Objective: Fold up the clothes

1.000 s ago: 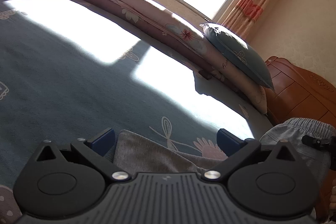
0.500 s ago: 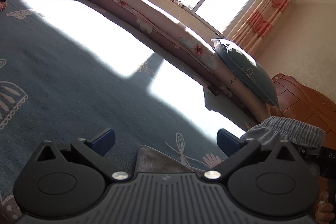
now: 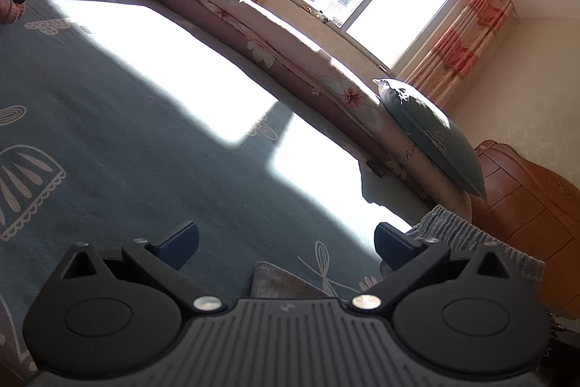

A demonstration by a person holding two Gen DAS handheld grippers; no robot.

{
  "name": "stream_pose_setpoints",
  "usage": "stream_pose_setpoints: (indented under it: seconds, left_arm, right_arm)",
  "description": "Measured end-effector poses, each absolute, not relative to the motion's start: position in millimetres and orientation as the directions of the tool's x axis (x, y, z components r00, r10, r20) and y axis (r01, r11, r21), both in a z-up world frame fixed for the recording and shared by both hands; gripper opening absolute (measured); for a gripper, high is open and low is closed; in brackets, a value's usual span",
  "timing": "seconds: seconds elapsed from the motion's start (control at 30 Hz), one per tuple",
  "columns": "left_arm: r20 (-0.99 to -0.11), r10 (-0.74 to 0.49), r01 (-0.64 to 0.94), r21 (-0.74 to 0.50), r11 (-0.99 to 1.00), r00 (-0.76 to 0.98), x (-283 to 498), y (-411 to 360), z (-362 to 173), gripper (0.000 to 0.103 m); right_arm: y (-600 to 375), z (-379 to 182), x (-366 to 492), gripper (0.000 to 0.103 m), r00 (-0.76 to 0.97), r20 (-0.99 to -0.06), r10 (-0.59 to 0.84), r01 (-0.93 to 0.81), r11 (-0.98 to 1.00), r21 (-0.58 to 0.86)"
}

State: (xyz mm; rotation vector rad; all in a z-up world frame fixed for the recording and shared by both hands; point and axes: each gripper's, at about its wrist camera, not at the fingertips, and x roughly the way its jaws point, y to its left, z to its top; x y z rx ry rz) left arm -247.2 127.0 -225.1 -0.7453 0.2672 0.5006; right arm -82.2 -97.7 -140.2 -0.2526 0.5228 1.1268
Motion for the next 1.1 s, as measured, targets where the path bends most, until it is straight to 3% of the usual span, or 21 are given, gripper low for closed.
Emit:
stream_pose_setpoints:
  seconds: [0.23, 0.53, 0.8, 1.0, 1.1]
  left_arm:
    - [-0.407, 0.342, -0.529, -0.579, 0.621, 0.847, -250.4, 128.1, -226.2, 0.102]
    - [-0.407, 0.348, -0.534, -0.582, 0.614, 0.844, -252.1, 130.3, -226.8, 0.102]
    - [-0.41, 0.345, -0.534, -0.582, 0.614, 0.844, -252.2, 131.0, -227.8, 0.102]
    - [-0.414, 0.341, -0.533, -0.576, 0.619, 0.844, -251.1, 129.4, -228.4, 0.102]
    - [-0.416, 0.341, -0.534, -0.575, 0.62, 0.843, -251.2, 128.4, -228.1, 0.102]
  right_arm:
    - [-70.2, -167.6, -131.7, 0.024, 0.373, -0.548, 0.749, -0.928, 0.312, -0.205]
    - [-42.7, -225.8, -189.1, 0.024, 0.471, -0.567, 0.676, -0.832, 0.127, -0.54]
    - [-41.7, -250.7, -214.2, 0.025, 0.503, -0.549, 0.667, -0.755, 0.029, -0.656]
    - [-52.1, -246.3, -230.1, 0.035, 0.455, -0.571, 0.684, -0.776, -0.01, -0.631]
    - [-57.3, -244.1, -238.0, 0.046, 0.43, -0.581, 0.691, -0.786, -0.03, -0.618]
